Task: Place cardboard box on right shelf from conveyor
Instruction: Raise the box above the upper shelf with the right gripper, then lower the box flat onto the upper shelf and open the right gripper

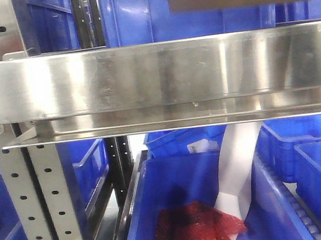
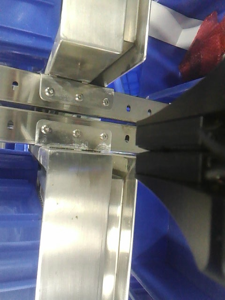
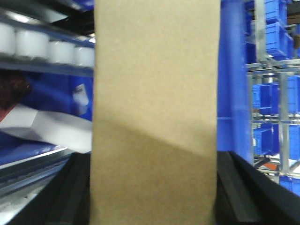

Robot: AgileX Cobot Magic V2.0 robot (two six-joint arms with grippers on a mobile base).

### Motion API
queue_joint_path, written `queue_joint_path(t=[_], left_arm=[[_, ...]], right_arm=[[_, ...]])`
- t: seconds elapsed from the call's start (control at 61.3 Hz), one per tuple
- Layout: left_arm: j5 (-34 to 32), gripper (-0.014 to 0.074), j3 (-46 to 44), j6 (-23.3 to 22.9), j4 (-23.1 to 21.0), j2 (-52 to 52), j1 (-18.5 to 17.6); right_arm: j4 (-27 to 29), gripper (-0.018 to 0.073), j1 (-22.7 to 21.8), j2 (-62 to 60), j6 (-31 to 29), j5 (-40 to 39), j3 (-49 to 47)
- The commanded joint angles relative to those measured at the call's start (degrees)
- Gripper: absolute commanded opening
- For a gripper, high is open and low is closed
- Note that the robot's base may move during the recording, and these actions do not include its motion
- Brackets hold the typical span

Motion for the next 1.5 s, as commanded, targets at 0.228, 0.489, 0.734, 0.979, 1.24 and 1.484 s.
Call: queue_joint_path(t=[0.228,0.489,0.734,0.979,1.24,1.484], left_arm=[[-4.89,-0.0116,0.59,-0.27,0.07,-0.45,0.09],[-4.89,-0.0116,0.59,-0.27,0.07,-0.45,0.09],[-4.89,-0.0116,0.59,-0.27,0.07,-0.45,0.09],[-4.89,-0.0116,0.59,-0.27,0.07,-0.45,0.09],[-4.89,-0.0116,0.59,-0.27,0.07,-0.45,0.09],[-4.89,-0.0116,0.59,-0.27,0.07,-0.45,0.09]], right_arm=[[-0.87,0.0051,0.65,1.27,-0.97,-7.05,-2.35],[-0.87,0.0279,0.65,1.48,-0.97,-7.52,-2.28],[-0.87,0.0631,0.65,1.74,-0.97,-12.98,-2.28],[-0.87,0.0632,0.75,1.35,-0.91,-7.97,-2.24],[0.96,0.0632,2.44,-3.80,2.12,0.83,-2.24],[3.52,0.0619,2.57,-8.39,3.96,2.77,-2.24]])
